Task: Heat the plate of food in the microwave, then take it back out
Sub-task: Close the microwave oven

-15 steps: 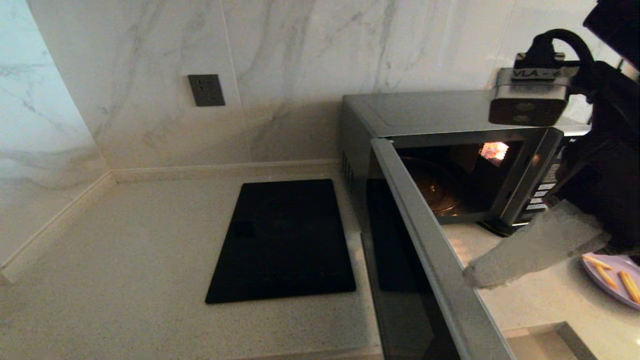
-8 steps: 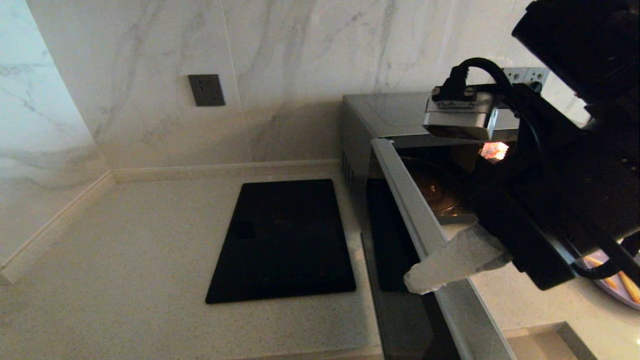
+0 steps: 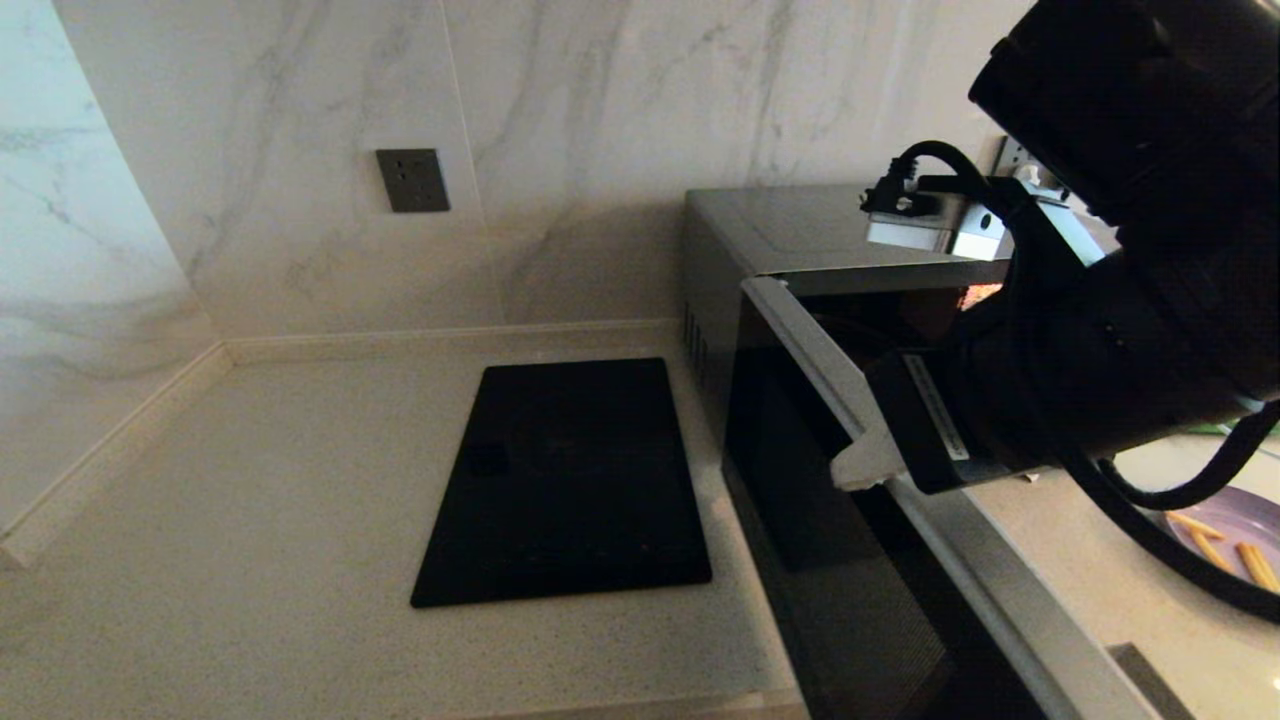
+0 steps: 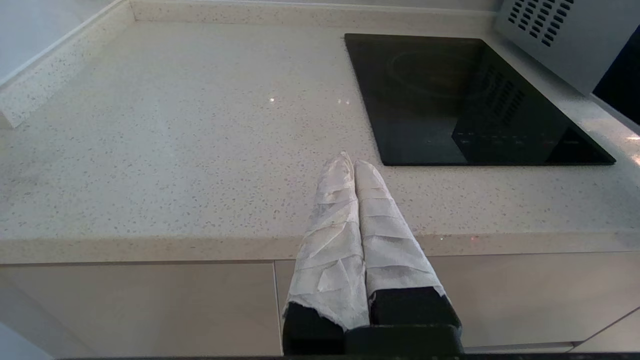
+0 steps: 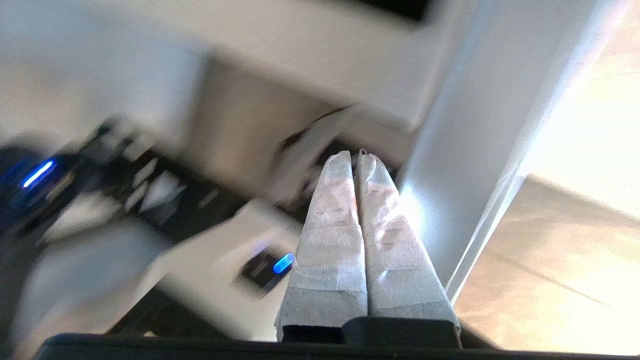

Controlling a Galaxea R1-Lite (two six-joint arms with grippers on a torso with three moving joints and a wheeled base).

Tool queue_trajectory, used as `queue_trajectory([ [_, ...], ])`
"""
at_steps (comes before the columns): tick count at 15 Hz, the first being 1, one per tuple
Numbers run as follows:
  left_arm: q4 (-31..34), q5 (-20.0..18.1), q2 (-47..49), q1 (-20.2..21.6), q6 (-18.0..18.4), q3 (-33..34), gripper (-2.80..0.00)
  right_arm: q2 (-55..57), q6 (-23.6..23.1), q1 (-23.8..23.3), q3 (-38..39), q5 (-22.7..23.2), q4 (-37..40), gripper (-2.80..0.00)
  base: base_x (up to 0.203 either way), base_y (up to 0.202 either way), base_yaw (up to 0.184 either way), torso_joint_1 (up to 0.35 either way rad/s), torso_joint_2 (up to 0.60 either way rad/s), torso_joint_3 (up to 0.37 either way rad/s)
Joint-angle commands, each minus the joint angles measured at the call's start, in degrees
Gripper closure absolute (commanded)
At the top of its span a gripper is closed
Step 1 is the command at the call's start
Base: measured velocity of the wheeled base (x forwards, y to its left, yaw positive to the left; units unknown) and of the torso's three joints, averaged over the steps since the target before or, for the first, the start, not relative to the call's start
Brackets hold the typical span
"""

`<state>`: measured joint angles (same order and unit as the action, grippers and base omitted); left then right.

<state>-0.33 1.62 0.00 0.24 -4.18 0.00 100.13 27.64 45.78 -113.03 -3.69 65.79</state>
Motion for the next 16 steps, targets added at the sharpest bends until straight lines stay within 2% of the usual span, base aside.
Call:
queue_trajectory([
  [1, 0.0, 0.0, 0.1, 0.0, 0.0, 0.0, 0.0, -0.6, 0.6, -2.7, 0.0, -2.6, 0.4, 0.0, 0.0, 0.0, 0.0, 0.0, 0.0, 0.0],
  [3, 0.0, 0.0, 0.1, 0.0, 0.0, 0.0, 0.0, -1.4, 4.9, -3.8, 0.0, -4.8, 0.4, 0.0, 0.0, 0.0, 0.0, 0.0, 0.0, 0.0],
  [5, 0.0, 0.0, 0.1, 0.0, 0.0, 0.0, 0.0, -2.2, 5.9, -5.2, 0.3, -7.0, 0.7, 0.0, 0.0, 0.0, 0.0, 0.0, 0.0, 0.0],
  [10, 0.0, 0.0, 0.1, 0.0, 0.0, 0.0, 0.0, -4.3, 6.4, -10.3, 4.5, -7.9, 0.8, 0.0, 0.0, 0.0, 0.0, 0.0, 0.0, 0.0],
  [16, 0.0, 0.0, 0.0, 0.0, 0.0, 0.0, 0.0, -6.0, 6.5, -18.7, 7.8, -7.9, 0.6, 0.0, 0.0, 0.0, 0.0, 0.0, 0.0, 0.0],
])
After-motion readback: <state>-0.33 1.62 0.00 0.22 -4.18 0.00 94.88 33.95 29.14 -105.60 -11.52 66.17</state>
